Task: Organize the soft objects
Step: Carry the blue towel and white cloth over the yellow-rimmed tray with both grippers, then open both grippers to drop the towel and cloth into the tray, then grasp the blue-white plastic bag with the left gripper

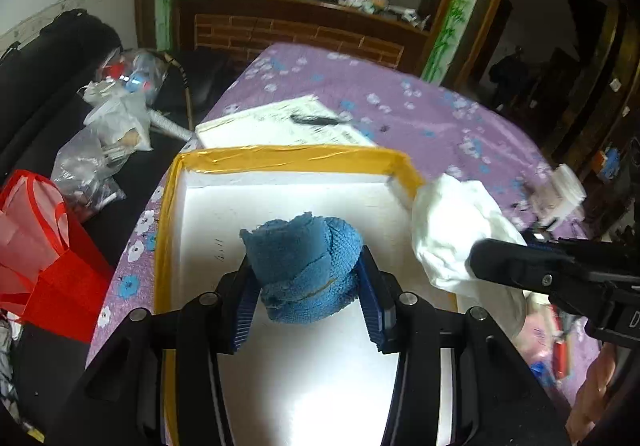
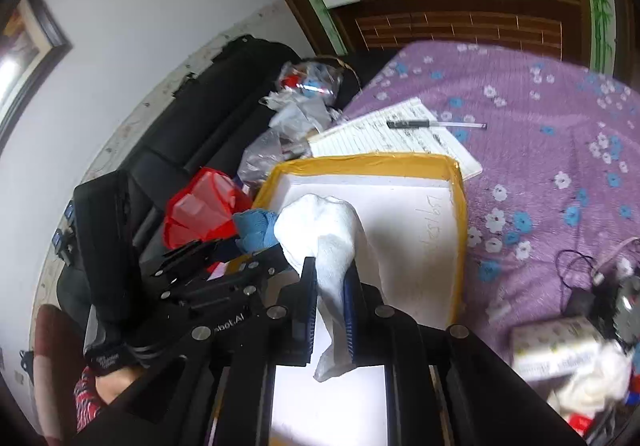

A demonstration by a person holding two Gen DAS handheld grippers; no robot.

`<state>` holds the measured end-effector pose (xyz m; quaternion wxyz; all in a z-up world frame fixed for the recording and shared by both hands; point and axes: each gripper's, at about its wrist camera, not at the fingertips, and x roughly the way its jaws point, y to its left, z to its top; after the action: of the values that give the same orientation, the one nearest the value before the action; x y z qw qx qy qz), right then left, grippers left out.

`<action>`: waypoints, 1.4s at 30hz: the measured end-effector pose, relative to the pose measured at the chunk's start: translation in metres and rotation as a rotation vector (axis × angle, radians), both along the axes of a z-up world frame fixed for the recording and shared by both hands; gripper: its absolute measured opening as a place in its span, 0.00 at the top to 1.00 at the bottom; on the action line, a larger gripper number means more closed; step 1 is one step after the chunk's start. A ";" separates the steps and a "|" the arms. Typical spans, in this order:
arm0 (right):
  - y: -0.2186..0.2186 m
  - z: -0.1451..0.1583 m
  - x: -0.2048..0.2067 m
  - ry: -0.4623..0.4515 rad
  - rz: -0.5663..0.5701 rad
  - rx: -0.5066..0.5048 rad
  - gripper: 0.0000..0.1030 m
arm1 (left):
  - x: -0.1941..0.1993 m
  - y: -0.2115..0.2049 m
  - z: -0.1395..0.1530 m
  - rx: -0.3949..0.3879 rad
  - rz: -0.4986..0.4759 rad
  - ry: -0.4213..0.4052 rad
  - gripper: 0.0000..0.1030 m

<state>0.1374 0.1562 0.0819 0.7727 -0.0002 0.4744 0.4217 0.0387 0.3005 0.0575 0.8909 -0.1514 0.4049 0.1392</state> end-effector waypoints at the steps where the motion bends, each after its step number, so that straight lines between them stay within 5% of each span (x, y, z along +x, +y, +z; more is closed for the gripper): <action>1: 0.005 -0.006 0.007 0.007 -0.010 -0.012 0.89 | 0.003 0.003 -0.004 -0.016 0.004 0.010 0.57; 9: 0.029 -0.046 0.042 0.063 -0.034 -0.072 0.88 | 0.022 0.009 -0.024 0.029 0.034 0.086 0.57; 19: 0.035 -0.067 0.058 0.076 -0.062 -0.089 0.77 | 0.022 0.018 -0.029 0.063 0.068 0.066 0.45; 23: 0.032 -0.063 0.057 0.053 -0.072 -0.083 0.48 | 0.019 0.017 -0.024 0.060 0.060 0.047 0.35; 42: -0.022 -0.015 0.017 -0.020 -0.062 0.020 0.47 | -0.023 -0.019 0.015 0.101 0.047 -0.065 0.35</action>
<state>0.1544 0.1339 0.0671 0.7901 0.0181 0.4621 0.4023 0.0157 0.2817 0.0724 0.9066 -0.1203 0.3645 0.1755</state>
